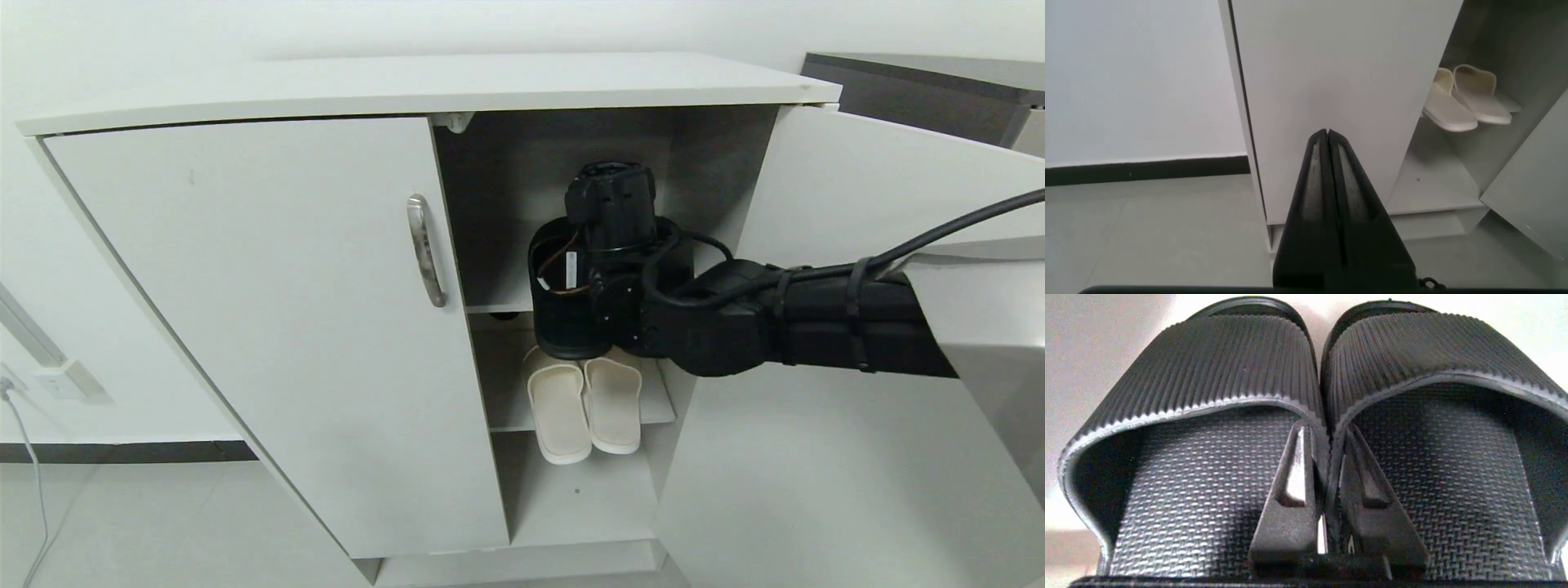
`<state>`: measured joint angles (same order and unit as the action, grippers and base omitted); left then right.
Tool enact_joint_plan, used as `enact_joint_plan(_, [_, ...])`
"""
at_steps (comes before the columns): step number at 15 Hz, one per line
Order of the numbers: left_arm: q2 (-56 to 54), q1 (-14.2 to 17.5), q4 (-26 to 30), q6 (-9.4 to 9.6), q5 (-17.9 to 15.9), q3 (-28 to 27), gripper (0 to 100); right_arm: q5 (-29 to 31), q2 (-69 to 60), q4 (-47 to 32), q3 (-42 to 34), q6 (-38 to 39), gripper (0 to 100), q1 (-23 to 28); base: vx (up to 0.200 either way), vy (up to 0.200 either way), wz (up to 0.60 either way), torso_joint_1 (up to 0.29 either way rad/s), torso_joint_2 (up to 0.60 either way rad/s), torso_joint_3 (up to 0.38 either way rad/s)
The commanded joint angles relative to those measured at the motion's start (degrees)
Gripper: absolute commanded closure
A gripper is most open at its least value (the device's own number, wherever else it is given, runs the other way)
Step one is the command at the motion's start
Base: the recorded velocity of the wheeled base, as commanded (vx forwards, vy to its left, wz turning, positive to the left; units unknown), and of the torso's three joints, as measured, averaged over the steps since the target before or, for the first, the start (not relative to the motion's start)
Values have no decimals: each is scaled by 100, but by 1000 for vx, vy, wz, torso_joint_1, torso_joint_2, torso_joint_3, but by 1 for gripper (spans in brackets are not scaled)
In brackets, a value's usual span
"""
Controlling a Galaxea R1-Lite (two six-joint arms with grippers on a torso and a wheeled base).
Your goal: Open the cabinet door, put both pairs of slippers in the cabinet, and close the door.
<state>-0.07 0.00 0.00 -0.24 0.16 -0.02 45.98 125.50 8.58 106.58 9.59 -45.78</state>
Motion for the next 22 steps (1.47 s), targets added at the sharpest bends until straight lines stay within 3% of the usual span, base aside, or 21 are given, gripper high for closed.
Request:
enact_joint_plan(1, [7,0,0,-2,2,-6,100,-248,510,-445,801,7,100,209,0,0,0,0,0,0])
enact_joint_plan(19, [7,0,0,7,-7,-6,100,-371,537,-173,801,148,100,359,0,0,0,0,0,0])
enact_joint_plan(22, [7,0,0,7,-7,2,100,-327,519,-173,801,148,100,350,200,0,0,-1,2,4])
